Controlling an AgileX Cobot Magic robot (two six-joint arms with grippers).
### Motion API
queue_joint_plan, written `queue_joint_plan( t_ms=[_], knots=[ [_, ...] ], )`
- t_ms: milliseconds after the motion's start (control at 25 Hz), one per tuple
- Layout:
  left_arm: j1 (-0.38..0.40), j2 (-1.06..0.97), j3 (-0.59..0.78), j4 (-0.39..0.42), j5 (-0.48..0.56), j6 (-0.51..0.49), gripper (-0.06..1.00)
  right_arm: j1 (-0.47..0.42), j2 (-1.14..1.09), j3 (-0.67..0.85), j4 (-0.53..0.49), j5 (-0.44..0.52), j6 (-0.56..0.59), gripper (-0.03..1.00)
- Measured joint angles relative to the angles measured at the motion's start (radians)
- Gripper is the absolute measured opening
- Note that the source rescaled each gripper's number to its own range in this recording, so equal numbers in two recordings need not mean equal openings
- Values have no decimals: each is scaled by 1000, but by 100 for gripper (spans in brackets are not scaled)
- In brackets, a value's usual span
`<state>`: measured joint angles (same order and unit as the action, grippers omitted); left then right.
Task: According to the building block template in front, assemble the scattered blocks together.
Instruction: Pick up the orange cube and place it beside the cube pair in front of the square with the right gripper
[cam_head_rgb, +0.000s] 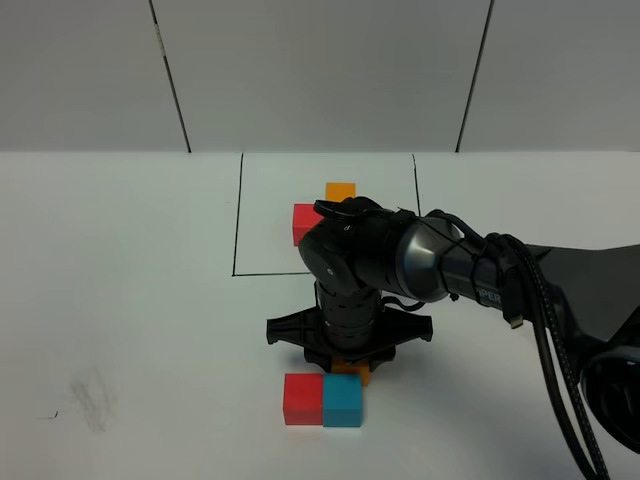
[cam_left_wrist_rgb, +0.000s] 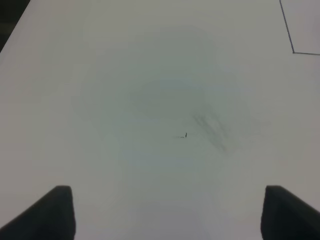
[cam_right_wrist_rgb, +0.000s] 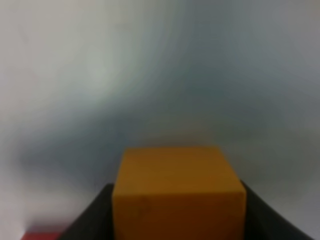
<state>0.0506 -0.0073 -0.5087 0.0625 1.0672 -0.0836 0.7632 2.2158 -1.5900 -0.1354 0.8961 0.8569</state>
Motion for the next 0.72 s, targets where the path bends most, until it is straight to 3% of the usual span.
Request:
queue_joint_plan(
  t_ms=[720],
  knots=[
    [0, 0, 0, 0, 0, 0, 99, 0, 24, -12, 42, -10, -38, 24]
  ],
)
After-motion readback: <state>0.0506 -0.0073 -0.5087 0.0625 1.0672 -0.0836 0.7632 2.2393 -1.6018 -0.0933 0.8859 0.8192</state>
